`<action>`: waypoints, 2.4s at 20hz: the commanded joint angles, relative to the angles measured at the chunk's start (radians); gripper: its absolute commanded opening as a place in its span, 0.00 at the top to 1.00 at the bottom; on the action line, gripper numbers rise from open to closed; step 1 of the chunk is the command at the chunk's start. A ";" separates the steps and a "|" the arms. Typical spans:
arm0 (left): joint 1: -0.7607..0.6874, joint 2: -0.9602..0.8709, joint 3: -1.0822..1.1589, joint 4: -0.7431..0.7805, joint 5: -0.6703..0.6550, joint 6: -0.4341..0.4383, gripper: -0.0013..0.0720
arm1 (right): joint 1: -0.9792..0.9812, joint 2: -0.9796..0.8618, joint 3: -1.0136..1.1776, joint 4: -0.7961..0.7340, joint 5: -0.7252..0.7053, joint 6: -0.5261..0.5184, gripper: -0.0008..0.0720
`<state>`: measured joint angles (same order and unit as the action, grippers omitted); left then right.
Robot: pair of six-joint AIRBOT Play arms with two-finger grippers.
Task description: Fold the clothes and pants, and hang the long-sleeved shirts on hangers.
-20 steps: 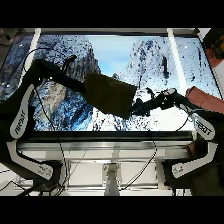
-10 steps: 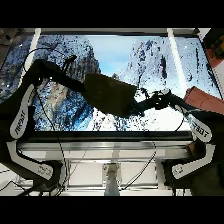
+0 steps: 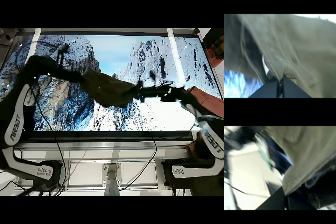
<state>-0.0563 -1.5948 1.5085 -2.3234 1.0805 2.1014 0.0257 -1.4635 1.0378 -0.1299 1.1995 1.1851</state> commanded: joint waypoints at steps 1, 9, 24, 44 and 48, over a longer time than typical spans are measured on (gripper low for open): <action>-0.051 0.092 0.058 -0.043 -0.187 -0.035 0.94 | -0.065 0.081 0.144 0.067 -0.023 -0.016 0.97; -0.127 0.104 0.267 -0.042 -0.466 -0.335 0.95 | -0.063 0.080 0.484 -0.017 -0.327 0.082 0.97; -0.148 0.055 0.273 -0.035 -0.547 -0.426 0.94 | -0.063 0.064 0.682 -0.252 -0.526 0.082 0.97; -0.066 -0.160 0.492 -0.032 -0.105 -0.316 0.95 | -0.064 -0.286 0.970 -0.369 -0.204 0.246 0.97; -0.046 -0.150 0.420 0.150 0.184 -0.305 0.95 | -0.059 -0.285 0.957 -0.510 0.133 0.246 0.97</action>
<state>-0.1181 -1.7454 1.9697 -2.2955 1.0317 1.7672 -0.0360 -1.7466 2.0079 -0.5308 1.0786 1.4265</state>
